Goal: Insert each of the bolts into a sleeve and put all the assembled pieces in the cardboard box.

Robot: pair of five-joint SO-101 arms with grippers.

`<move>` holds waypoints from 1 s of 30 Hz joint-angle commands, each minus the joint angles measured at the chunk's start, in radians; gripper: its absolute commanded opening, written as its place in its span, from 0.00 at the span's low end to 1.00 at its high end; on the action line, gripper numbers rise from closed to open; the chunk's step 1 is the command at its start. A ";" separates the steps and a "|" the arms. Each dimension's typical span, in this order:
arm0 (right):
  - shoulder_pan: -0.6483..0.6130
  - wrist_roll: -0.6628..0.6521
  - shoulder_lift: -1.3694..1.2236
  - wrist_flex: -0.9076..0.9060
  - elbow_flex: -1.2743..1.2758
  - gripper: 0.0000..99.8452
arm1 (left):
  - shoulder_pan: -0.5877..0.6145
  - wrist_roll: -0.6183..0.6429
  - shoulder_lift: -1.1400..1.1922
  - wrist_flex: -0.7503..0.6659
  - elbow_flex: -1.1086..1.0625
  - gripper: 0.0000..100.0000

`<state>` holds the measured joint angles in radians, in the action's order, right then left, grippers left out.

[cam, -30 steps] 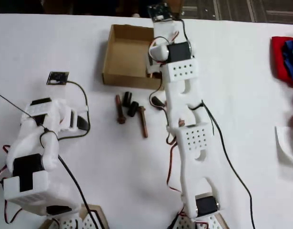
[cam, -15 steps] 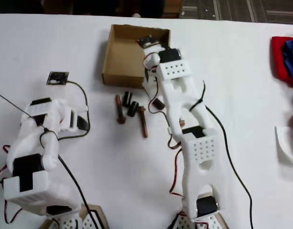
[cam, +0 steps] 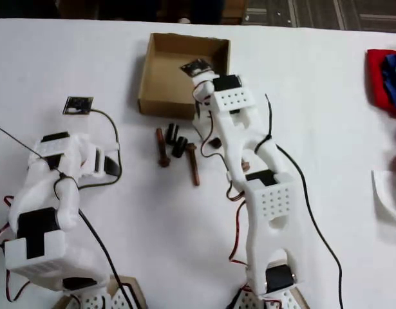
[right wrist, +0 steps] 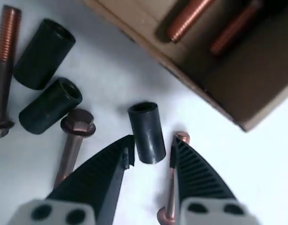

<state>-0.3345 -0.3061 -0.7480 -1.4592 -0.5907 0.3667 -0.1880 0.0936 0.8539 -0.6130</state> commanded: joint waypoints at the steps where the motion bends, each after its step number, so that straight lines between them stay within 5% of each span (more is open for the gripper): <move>1: -0.010 -0.006 -0.028 0.038 -0.003 0.12 | 0.009 0.008 0.005 0.003 0.019 0.31; 12: -0.005 -0.006 -0.087 0.056 -0.003 0.12 | 0.009 0.008 0.005 0.003 0.019 0.31; 17: -0.008 -0.005 -0.065 0.019 -0.003 0.03 | 0.009 0.008 0.005 0.003 0.019 0.31; 25: 0.007 0.002 0.249 -0.064 0.017 0.02 | 0.003 0.015 -0.003 0.006 0.039 0.31; 30: 0.047 0.003 0.515 -0.042 0.256 0.02 | -0.123 0.051 0.003 0.161 0.182 0.31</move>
<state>-0.3191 -0.3092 -0.4381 -1.5205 -0.4557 0.3284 -0.1603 0.0982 0.9229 -0.5393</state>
